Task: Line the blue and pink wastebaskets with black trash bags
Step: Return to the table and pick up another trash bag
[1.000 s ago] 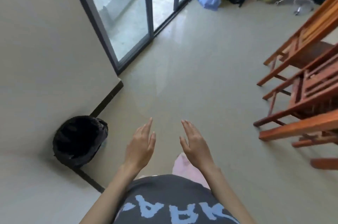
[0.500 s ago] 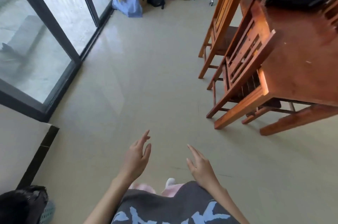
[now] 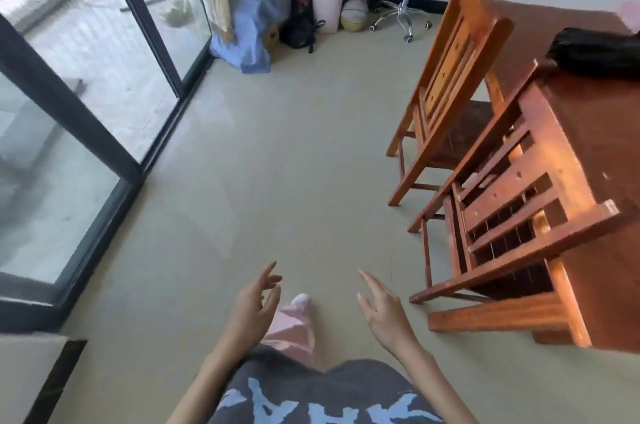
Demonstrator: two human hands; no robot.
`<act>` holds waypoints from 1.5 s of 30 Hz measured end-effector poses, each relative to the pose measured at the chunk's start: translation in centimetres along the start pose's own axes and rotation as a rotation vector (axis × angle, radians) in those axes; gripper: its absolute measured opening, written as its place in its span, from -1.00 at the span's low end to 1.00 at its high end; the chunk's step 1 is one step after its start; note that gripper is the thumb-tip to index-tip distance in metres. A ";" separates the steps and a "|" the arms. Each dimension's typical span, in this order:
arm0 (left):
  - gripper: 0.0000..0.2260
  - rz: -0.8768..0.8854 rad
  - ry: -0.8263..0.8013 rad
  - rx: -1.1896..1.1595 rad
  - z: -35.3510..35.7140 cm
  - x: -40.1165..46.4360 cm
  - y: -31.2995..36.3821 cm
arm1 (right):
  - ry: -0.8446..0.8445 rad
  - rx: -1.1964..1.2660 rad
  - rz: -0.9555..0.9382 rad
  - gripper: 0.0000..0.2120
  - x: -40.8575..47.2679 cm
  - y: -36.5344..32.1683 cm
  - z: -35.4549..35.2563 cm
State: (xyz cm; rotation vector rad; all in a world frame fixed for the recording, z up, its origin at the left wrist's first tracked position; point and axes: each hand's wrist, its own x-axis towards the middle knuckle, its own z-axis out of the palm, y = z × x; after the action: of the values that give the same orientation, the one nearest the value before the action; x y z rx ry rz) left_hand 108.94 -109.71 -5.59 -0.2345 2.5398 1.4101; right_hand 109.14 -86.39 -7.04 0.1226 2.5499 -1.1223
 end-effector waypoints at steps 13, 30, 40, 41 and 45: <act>-0.62 0.147 -0.102 -0.007 -3.8 33.4 12.4 | 0.178 0.128 0.122 -0.60 26.9 -4.8 -9.8; -0.62 0.046 -0.059 0.034 -2.6 74.3 25.5 | 0.140 0.171 -0.014 -0.59 72.1 -12.2 -30.9; -0.64 0.359 -0.347 0.173 2.9 104.5 43.5 | 0.337 0.343 0.251 -0.61 90.0 -10.0 -42.6; -0.64 0.394 -0.389 0.192 3.9 106.6 45.7 | 0.358 0.340 0.266 -0.60 91.3 -9.8 -44.1; -0.64 0.490 -0.528 0.232 8.7 114.3 52.1 | 0.478 0.382 0.350 -0.61 96.5 -7.8 -48.7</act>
State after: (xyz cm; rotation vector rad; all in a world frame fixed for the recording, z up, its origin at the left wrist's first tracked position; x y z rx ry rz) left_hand -12.78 -78.30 1.18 0.7443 2.3450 1.0947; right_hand 3.57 -62.10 -4.96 0.9982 2.5047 -1.5564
